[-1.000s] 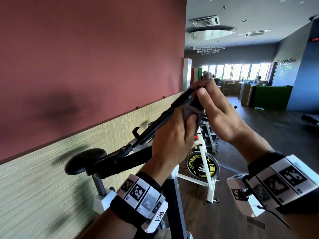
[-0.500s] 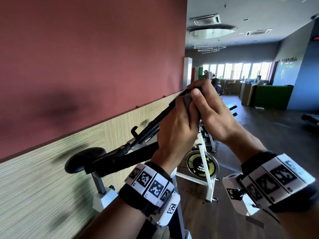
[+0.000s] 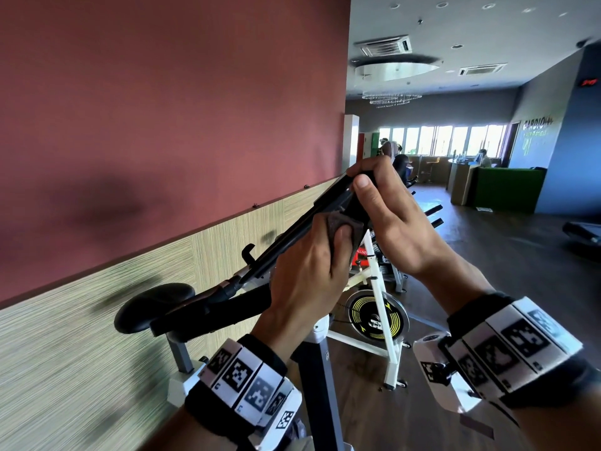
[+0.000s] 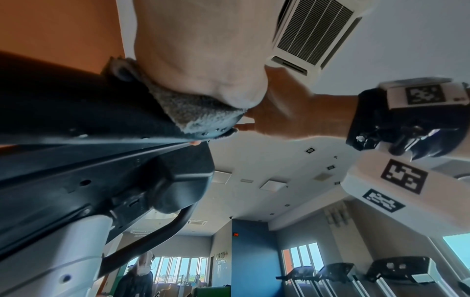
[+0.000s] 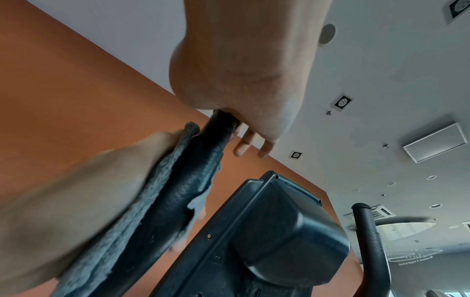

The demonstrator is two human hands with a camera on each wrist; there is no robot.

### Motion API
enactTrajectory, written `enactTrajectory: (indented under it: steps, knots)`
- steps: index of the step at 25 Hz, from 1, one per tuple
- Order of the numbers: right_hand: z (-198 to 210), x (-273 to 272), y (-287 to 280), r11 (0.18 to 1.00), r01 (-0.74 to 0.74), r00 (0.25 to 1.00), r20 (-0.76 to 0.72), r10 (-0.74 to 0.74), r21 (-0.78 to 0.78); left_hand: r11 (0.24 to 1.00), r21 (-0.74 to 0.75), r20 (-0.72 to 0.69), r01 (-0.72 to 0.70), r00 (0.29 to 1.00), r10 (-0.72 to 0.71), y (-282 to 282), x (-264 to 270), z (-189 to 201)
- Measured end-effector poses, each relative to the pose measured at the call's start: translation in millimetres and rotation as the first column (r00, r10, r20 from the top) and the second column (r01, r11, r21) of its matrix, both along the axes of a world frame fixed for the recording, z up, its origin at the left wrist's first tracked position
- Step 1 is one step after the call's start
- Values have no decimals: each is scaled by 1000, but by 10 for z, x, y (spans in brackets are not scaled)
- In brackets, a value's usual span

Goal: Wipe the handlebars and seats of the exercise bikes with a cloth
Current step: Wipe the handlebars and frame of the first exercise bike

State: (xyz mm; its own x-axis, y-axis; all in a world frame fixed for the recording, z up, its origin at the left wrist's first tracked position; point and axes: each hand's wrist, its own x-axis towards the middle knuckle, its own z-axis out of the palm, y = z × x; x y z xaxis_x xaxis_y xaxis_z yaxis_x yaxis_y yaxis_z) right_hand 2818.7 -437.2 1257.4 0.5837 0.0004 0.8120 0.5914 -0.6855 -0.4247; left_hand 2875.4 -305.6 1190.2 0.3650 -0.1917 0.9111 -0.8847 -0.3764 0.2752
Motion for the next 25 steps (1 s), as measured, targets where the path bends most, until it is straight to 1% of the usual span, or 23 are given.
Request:
enactTrajectory:
  steps: [2, 4, 6, 9, 11, 12, 15, 17, 19, 22, 23, 25]
  knots:
    - [1, 7, 2, 1000, -1, 1000, 0, 1, 1, 997, -53, 1, 63, 998, -63, -84, 4, 79]
    - [-8, 11, -5, 1000, -2, 1000, -5, 2, 2, 991, -72, 3, 111, 994, -111, -155, 3, 129]
    - [-6, 2, -11, 1000, -2, 1000, -7, 2, 5, 995, -60, 15, 83, 997, -82, -172, -16, 118]
    - [9, -14, 15, 1000, -3, 1000, -18, 4, 20, 999, 12, 51, -43, 998, 42, -30, -34, -36]
    - [14, -18, 33, 1000, -3, 999, -34, 4, 29, 996, 24, 59, -82, 995, 81, 61, -7, -122]
    - [18, -23, 40, 999, -4, 999, -43, 6, 36, 997, 20, 31, -68, 997, 68, 51, -11, -85]
    - [37, -44, 45, 998, -22, 996, -88, 27, 57, 998, -32, -64, 46, 997, -48, -181, -73, 223]
    - [45, -75, 32, 997, -20, 991, -129, 29, 74, 998, -46, -48, 38, 998, -40, -281, -76, 312]
    - [42, -96, 35, 997, -16, 991, -133, 25, 70, 1000, 11, -9, -4, 1000, 4, -161, -38, 167]
    - [28, -102, 52, 998, -5, 991, -130, 12, 58, 987, 84, 84, -135, 988, 128, 102, -3, -146]
    - [33, -98, 50, 998, -6, 992, -127, 14, 60, 985, 88, 73, -147, 987, 141, 98, 3, -145]
    - [34, -89, 48, 997, -22, 991, -127, 31, 76, 995, 48, 0, -83, 997, 83, -27, -48, 15]
